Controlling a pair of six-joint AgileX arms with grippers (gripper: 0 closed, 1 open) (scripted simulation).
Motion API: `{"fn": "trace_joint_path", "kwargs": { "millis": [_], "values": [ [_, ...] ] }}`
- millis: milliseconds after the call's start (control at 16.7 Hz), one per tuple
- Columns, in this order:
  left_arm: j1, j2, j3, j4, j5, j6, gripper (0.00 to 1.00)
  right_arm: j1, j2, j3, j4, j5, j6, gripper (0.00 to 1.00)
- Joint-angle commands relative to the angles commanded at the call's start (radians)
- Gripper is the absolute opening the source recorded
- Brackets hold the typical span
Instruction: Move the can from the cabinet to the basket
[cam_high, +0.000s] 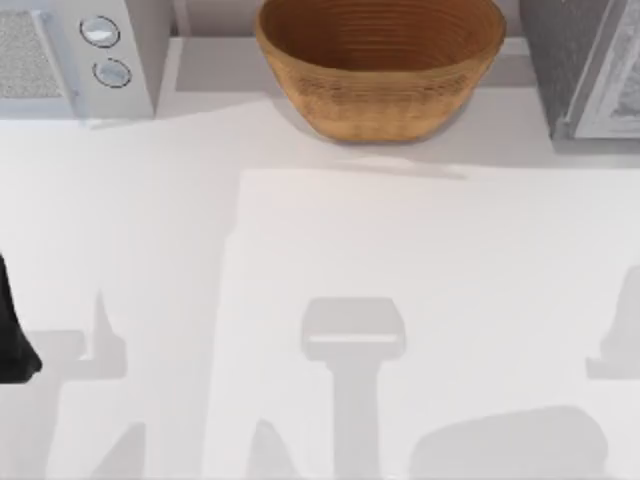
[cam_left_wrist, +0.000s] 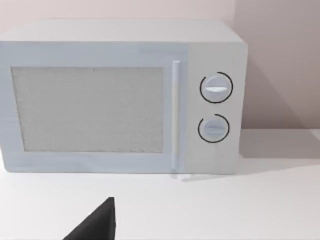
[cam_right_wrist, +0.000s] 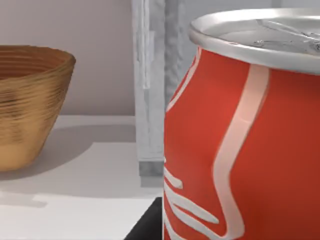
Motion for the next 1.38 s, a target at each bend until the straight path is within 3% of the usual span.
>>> {"fn": "trace_joint_path", "kwargs": {
  "millis": [480,720,1020,1380],
  "values": [
    [0.0,0.0,0.0,0.0,0.0,0.0,1.0,-0.009,-0.034,-0.05,0.021,-0.012,0.001,0.0],
    [0.0,0.0,0.0,0.0,0.0,0.0,1.0,0.027,0.069,0.049,0.058,0.018,0.002,0.0],
    [0.0,0.0,0.0,0.0,0.0,0.0,1.0,0.126,0.43,0.345,0.155,0.118,0.004,0.0],
    [0.0,0.0,0.0,0.0,0.0,0.0,1.0,0.279,1.069,0.82,0.3,0.288,0.006,0.0]
  ]
}}
